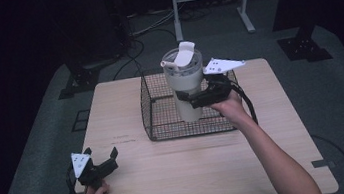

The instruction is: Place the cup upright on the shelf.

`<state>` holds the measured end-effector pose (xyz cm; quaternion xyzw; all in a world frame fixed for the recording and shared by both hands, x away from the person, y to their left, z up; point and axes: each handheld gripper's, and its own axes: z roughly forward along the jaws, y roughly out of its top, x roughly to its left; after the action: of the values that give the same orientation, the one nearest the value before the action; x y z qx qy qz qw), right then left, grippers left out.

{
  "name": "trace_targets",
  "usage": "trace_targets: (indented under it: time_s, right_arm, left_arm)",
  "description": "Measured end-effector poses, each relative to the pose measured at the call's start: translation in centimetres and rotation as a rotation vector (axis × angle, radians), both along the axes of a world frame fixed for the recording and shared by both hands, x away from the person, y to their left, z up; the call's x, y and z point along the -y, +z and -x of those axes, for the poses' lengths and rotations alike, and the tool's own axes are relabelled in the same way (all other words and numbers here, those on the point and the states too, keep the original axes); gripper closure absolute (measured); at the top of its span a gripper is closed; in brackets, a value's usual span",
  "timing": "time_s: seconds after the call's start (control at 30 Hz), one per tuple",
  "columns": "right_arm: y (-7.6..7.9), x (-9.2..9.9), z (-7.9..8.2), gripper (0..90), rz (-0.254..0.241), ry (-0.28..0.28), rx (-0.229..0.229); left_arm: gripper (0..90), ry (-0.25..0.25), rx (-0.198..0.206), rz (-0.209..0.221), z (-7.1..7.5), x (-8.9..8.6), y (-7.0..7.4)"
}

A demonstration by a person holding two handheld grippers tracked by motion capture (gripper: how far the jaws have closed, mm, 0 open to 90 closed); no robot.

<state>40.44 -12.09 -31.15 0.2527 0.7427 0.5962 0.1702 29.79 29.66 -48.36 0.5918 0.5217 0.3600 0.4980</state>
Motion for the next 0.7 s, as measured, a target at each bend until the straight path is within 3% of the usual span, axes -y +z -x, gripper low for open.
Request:
trace_targets:
  time_s: [0.7]
  right_arm:
    - [-0.3,-3.8,-5.2,7.7,0.032,-0.021,-0.01]
  left_arm:
    - [0.0,0.0,-0.002,0.01,0.0,-0.1,0.0]
